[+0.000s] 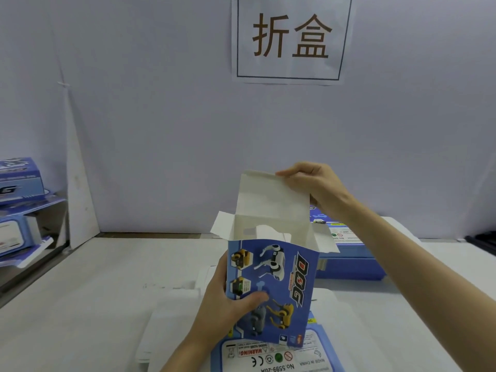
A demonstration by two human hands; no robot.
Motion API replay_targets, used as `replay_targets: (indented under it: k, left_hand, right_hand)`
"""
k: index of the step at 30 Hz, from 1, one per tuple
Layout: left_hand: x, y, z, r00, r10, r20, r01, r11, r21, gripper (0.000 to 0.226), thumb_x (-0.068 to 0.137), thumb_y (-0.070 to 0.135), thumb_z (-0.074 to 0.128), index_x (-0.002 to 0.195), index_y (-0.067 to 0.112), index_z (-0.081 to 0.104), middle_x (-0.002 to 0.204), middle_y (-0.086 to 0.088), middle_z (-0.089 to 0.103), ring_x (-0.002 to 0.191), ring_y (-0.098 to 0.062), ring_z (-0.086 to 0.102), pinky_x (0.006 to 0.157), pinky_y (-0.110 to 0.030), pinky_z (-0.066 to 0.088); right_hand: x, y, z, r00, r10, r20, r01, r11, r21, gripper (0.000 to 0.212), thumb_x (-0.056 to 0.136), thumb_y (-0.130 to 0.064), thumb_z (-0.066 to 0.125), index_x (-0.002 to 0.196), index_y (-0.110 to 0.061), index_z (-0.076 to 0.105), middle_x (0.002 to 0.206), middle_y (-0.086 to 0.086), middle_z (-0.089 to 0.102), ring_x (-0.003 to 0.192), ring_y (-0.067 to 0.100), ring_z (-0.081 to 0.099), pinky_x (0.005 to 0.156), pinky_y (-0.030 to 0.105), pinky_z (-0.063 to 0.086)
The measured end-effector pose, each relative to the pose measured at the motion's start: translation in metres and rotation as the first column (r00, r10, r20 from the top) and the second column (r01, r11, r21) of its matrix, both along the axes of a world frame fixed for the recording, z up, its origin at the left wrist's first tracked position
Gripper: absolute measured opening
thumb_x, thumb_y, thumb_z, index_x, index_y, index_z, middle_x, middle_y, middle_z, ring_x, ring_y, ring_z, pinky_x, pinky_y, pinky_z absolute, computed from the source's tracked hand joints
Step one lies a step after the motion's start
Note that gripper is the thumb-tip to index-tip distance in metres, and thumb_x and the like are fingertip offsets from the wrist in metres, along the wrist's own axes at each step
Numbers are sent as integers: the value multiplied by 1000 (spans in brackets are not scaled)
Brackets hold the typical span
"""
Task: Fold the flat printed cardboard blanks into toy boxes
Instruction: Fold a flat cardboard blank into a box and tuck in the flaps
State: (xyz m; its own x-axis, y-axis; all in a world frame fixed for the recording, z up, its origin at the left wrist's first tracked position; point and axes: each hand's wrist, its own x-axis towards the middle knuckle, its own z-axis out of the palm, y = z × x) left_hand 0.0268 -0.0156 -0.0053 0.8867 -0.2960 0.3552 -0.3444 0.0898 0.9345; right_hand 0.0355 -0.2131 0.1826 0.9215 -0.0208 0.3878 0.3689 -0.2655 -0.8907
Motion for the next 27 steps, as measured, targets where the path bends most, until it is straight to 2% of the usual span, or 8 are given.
replay_targets:
  k: [3,8,13,17,20,23,25,27]
  left_hand:
    - [1,0,1,1000,-1,8,1,1000,-9,70,58,32,80,121,20,51,100,20,71,90,-1,69,64,-11,52]
    - [0,0,-1,999,-51,-16,51,999,1,67,67,32,83,124,27,47,107,22,69,97,-1,67,66,-14,53]
    - [6,19,1,952,-278,-126,304,904,300,74,71,29,85,132,31,41,111,22,68,102,-4,67,78,-24,58]
    - [19,42,12,921,-353,-166,386,886,257,82,68,19,87,132,41,42,117,2,69,106,-21,67,83,-36,57]
    - [26,64,23,974,-169,-150,178,983,48,78,63,30,84,131,36,47,116,-2,70,104,-24,68,82,-36,57]
    - [35,84,29,977,-38,-211,6,988,-152,64,71,30,82,127,28,52,110,-1,72,100,-24,69,74,-33,59]
    - [39,94,32,957,-26,-288,-57,960,-274,53,74,30,73,124,21,56,114,-9,70,102,-28,68,76,-39,59]
    - [40,105,34,922,-10,-386,-132,931,-339,54,75,31,68,124,11,58,121,-18,65,104,-33,66,78,-43,59]
  right_hand:
    - [-4,9,17,989,72,-126,-61,994,91,15,87,-30,65,81,-17,69,62,-5,66,54,10,59,46,16,46]
    - [-7,9,14,995,33,-95,-33,999,-3,16,85,-11,70,93,-25,71,77,-1,74,63,11,67,57,24,56]
    - [-4,15,1,983,-185,12,185,981,-58,10,88,-16,68,84,-25,71,73,-1,67,57,11,59,48,18,47]
    - [-8,-3,-5,986,-159,-54,167,896,411,22,99,-32,47,102,-19,65,86,3,66,62,14,61,53,24,48]
    - [-17,-18,-42,835,-550,-19,465,686,559,18,99,-11,38,104,-11,55,97,17,67,73,24,66,68,34,55]
    - [-25,7,-104,766,-641,35,597,732,329,21,95,-1,40,93,-13,56,86,6,67,83,32,66,70,35,55]
    - [-26,37,-137,895,-438,87,442,897,-26,30,93,0,47,87,-25,62,89,-5,69,90,25,66,70,19,51]
    - [-22,66,-162,991,-136,0,125,915,-384,29,97,-11,49,105,-36,63,117,-11,65,117,14,56,88,12,46]
